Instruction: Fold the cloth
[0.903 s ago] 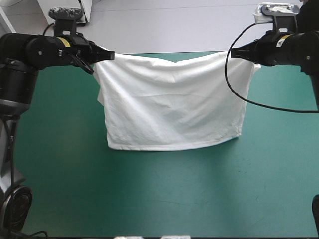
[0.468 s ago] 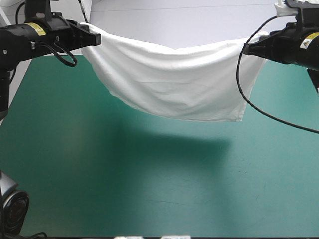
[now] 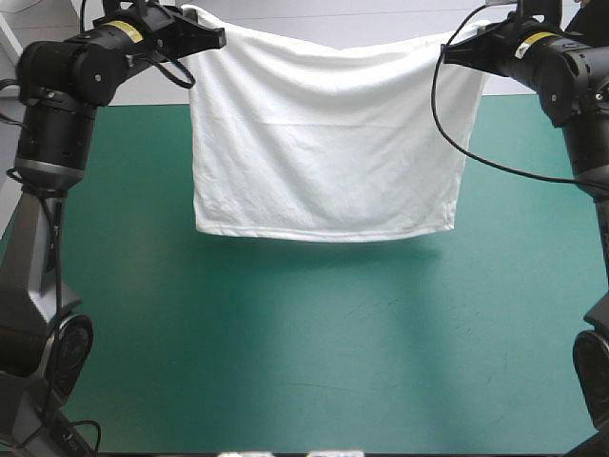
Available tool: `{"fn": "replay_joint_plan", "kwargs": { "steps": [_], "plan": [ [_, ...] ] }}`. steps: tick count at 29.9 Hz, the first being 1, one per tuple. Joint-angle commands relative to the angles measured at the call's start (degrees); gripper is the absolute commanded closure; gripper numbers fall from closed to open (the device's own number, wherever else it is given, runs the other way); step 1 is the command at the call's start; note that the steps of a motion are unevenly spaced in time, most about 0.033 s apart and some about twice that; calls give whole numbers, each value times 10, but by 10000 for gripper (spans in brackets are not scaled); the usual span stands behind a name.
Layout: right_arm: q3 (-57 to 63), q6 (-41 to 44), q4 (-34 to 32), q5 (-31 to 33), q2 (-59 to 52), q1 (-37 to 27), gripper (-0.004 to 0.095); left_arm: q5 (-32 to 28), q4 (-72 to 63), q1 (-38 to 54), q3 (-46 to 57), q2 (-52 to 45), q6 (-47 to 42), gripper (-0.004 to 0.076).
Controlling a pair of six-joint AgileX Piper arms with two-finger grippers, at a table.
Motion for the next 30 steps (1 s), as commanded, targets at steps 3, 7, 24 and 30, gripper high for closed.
{"fn": "replay_joint_plan", "kwargs": {
  "steps": [3, 7, 24, 30],
  "plan": [
    [-17, 3, -12, -151, 13, -2, 925, -144, 10, -3, -14, 18, 0, 734],
    [-17, 3, -12, -168, 24, -2, 925, -171, 8, -3, -14, 39, 0, 734],
    [81, -11, 39, 57, 113, -2, 925, -22, 32, -13, 86, 117, -18, 734],
    [233, -30, 51, 11, 61, 0, 925, -107, 33, -33, 269, 36, -35, 734]
  ]
}}
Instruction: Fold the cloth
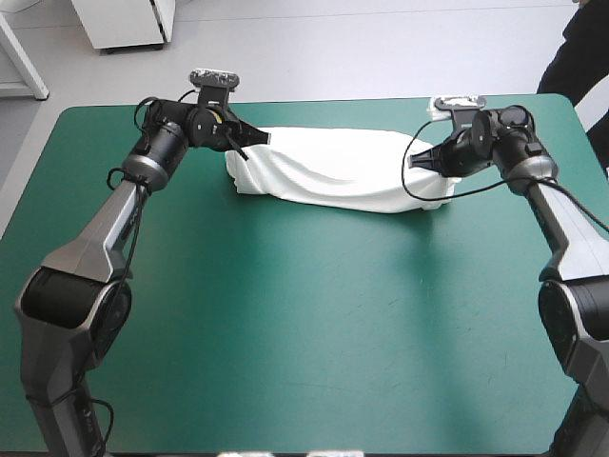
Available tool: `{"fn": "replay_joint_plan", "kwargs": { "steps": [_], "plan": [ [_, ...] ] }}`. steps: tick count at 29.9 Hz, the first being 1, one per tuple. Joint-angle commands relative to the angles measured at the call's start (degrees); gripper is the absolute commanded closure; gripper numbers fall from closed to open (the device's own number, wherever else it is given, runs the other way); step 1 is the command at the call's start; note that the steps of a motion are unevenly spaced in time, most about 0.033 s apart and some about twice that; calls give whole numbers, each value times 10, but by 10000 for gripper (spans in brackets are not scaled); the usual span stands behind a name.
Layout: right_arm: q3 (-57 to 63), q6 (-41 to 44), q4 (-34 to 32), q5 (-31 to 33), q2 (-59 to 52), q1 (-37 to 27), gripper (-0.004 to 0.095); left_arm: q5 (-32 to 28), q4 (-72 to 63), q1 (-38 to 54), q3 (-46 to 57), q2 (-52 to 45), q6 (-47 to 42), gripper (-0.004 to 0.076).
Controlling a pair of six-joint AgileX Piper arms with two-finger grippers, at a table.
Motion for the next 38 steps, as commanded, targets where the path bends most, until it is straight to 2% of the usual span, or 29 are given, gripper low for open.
{"fn": "replay_joint_plan", "kwargs": {
  "steps": [1, 6, 14, 22, 27, 31, 34, 38],
  "plan": [
    [62, -13, 8, -56, -76, 0, 925, -90, -1, -16, 95, -98, -24, 734],
    [193, -20, 30, -79, -148, 0, 925, -140, -11, -20, 293, -188, -44, 734],
    [397, -38, 86, -91, -251, 0, 925, -151, -35, -20, 525, -317, -66, 734],
    [535, -38, 123, -64, -356, 0, 925, -141, -86, -39, 657, -404, -63, 734],
    [563, -36, 127, -38, -399, 0, 925, -130, -90, -82, 698, -423, -65, 734],
    [562, -36, 130, -21, -402, 0, 923, -89, -109, -86, 699, -414, -65, 729],
    [562, -36, 130, -8, -402, 0, 824, -59, -111, -86, 699, -414, -65, 664],
    [558, -29, 131, 24, -402, 0, 543, 18, -114, -86, 692, -415, -65, 437]
  ]
}}
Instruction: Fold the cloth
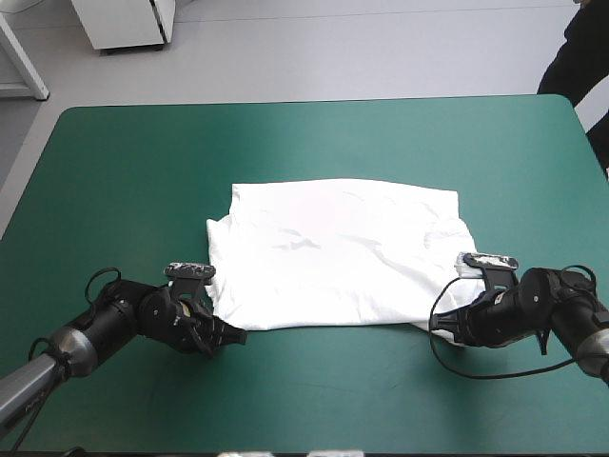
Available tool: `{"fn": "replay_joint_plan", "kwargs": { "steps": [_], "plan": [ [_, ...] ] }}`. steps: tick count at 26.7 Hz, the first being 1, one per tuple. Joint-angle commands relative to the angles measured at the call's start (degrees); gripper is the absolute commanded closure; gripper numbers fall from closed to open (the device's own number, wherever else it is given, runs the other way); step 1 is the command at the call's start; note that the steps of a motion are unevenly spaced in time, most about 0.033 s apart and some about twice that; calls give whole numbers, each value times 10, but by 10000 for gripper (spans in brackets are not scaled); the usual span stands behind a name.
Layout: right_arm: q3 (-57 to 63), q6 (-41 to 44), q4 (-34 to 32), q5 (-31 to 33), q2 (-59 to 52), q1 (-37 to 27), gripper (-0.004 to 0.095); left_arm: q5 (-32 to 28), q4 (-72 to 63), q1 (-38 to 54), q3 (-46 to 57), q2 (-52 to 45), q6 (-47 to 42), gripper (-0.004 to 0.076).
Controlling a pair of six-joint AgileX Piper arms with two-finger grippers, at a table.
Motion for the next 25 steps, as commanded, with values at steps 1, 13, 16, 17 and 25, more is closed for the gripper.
{"fn": "replay_joint_plan", "kwargs": {
  "steps": [1, 13, 16, 17, 25],
  "plan": [
    [-21, 8, 9, 27, -14, 0, 471, 56, -10, -4, -24, -11, -7, 374],
    [-212, 88, -102, 111, -70, -1, 421, 184, 130, -1, -207, -74, -68, 239],
    [-266, 108, -143, 140, -66, -1, 422, 199, 161, 0, -259, -67, -69, 239],
    [-294, 118, -158, 150, -54, -2, 422, 196, 172, 0, -288, -63, -69, 239],
    [-308, 103, -138, 137, 72, -80, 422, 174, 180, 0, -328, -57, -69, 253]
  ]
}}
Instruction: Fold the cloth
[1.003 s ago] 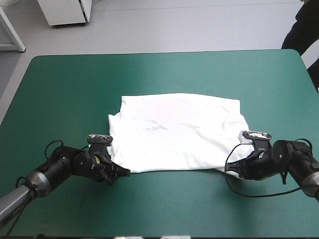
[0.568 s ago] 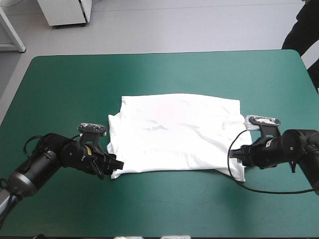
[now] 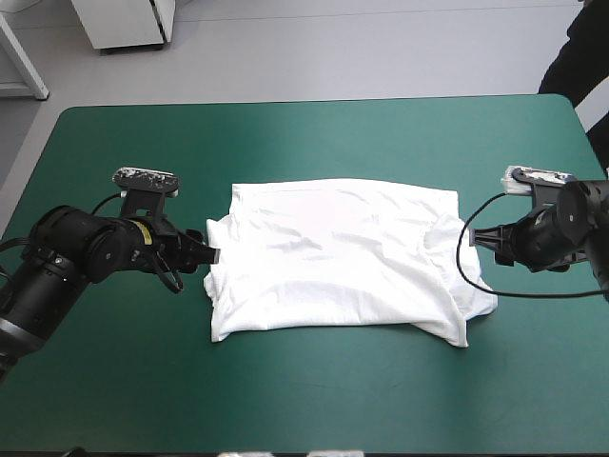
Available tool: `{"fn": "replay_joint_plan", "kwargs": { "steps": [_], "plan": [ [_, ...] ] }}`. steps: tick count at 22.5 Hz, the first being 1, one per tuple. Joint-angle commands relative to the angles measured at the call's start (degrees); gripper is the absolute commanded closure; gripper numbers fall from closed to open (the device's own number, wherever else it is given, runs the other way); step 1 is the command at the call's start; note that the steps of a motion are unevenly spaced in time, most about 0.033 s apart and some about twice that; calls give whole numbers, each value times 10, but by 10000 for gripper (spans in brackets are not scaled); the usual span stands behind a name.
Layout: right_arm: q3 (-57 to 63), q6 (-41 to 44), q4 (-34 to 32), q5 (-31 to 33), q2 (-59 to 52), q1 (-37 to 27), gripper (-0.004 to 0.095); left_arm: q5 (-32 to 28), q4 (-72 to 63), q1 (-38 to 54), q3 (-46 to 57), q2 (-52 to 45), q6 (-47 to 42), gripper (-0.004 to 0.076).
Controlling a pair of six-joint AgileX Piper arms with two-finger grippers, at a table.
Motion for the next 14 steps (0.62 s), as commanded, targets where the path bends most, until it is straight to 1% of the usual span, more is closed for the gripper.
{"fn": "replay_joint_plan", "kwargs": {
  "steps": [1, 4, 5, 7, 11, 14],
  "plan": [
    [-17, -13, 6, -34, 31, -17, 422, -24, 2, 0, -19, -10, -5, 255],
    [-17, -24, 31, -50, 77, -17, 422, -25, 2, 0, -19, -10, -5, 273],
    [-15, -26, 43, -61, 93, -17, 422, -25, 2, 0, -19, -10, -5, 279],
    [5, -26, 46, -92, 109, -17, 422, -25, -1, 0, -19, -10, -5, 293],
    [81, -27, 51, -134, 108, -17, 422, -25, -2, 0, -19, -10, -12, 316],
    [112, -24, 54, -162, 108, -17, 422, -25, -2, 0, -19, -10, -12, 318]
  ]
}}
